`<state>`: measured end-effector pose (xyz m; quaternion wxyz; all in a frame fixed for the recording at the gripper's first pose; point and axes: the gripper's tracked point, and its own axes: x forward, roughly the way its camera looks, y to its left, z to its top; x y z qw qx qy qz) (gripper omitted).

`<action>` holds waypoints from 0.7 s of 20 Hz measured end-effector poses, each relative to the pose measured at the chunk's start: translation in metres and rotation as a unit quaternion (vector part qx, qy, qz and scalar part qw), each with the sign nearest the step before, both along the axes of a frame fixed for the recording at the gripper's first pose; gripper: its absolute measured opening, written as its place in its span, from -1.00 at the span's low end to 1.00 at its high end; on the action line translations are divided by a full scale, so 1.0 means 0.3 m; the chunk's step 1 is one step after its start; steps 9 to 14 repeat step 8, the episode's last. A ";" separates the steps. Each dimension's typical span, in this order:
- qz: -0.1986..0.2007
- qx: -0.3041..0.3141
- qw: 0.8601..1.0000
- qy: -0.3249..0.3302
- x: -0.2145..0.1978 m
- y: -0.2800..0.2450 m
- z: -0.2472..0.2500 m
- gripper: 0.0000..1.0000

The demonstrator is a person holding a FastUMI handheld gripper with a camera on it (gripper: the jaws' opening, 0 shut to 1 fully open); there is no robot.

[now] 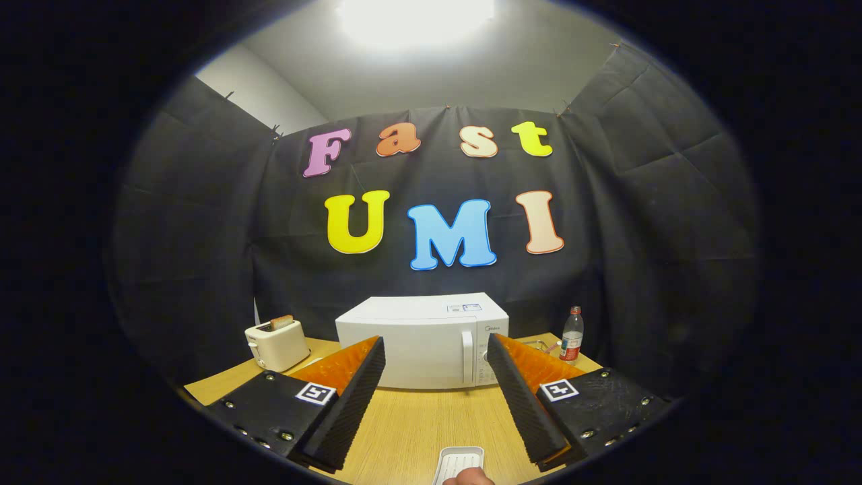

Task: Open the microwave, put the food inside, and close the microwave door.

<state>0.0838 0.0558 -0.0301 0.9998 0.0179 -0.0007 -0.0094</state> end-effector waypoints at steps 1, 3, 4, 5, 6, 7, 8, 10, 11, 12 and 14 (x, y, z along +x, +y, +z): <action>-0.001 0.003 1.000 0.001 -0.005 -0.001 -0.001 0.89; 0.001 0.008 1.000 0.007 -0.007 0.007 -0.005 0.89; 0.000 0.008 1.000 0.007 -0.007 0.008 -0.004 0.89; 0.000 0.007 1.000 0.005 -0.009 0.007 0.001 0.89; 0.000 0.006 1.000 0.004 -0.010 0.009 0.004 0.89; 0.002 0.005 1.000 0.004 -0.010 0.013 -0.001 0.89; 0.004 0.005 1.000 0.005 -0.008 0.017 -0.001 0.89; 0.004 0.005 1.000 0.005 -0.008 0.017 -0.001 0.89; 0.004 0.005 1.000 0.005 -0.008 0.017 -0.001 0.89; 0.004 0.005 1.000 0.005 -0.008 0.017 -0.001 0.89; 0.004 0.005 1.000 0.005 -0.008 0.017 -0.001 0.89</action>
